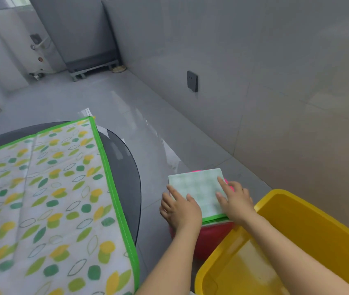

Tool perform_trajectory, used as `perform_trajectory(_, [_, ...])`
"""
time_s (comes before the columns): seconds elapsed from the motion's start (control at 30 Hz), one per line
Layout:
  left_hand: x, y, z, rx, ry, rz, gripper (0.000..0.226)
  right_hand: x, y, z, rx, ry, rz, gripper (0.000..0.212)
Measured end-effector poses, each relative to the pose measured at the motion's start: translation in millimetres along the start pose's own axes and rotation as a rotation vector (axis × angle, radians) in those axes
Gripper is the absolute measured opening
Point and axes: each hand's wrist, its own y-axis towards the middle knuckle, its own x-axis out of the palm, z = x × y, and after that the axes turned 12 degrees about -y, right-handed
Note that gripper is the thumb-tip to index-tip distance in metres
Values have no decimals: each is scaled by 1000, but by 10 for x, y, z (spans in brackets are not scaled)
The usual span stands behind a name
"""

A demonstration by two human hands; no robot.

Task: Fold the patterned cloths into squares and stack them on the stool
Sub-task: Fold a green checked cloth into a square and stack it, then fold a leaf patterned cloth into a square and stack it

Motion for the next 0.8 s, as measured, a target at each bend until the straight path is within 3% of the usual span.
perform_trajectory(0.23, [-826,-547,542,243,-384,-151,50,-879,-524,-281,-169,263,313,42])
perform_trajectory(0.47, [-2133,-979,588,512,-521,-74,39,-1646,-1291,-903,-364,309,523,26])
perform_trajectory(0.6, [-2811,-1146,226,581,-504,-26,34,-1838,-1752,-1421,-488,301,558,23])
perform_trajectory(0.8, [-3522,-1352,-603,622,-441,11,28,-1665,-2344,-2181,-713,260,480,24])
